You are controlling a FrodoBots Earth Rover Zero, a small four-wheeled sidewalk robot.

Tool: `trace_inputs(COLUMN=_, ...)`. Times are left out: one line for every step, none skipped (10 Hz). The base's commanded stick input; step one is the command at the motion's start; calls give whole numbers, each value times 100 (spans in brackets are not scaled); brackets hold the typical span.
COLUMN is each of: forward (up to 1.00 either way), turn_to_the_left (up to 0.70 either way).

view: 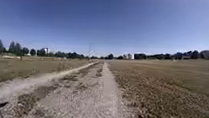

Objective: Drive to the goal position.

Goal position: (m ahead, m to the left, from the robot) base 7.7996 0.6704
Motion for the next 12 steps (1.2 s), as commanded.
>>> trace_inputs(forward=70, turn_to_the_left=0)
trace_inputs(forward=70, turn_to_the_left=0)
trace_inputs(forward=70, turn_to_the_left=0)
trace_inputs(forward=70, turn_to_the_left=0)
trace_inputs(forward=70, turn_to_the_left=0)
trace_inputs(forward=70, turn_to_the_left=0)
trace_inputs(forward=70, turn_to_the_left=0)
trace_inputs(forward=70, turn_to_the_left=0)
trace_inputs(forward=70, turn_to_the_left=0)
trace_inputs(forward=70, turn_to_the_left=0)
trace_inputs(forward=70, turn_to_the_left=0)
trace_inputs(forward=70, turn_to_the_left=0)
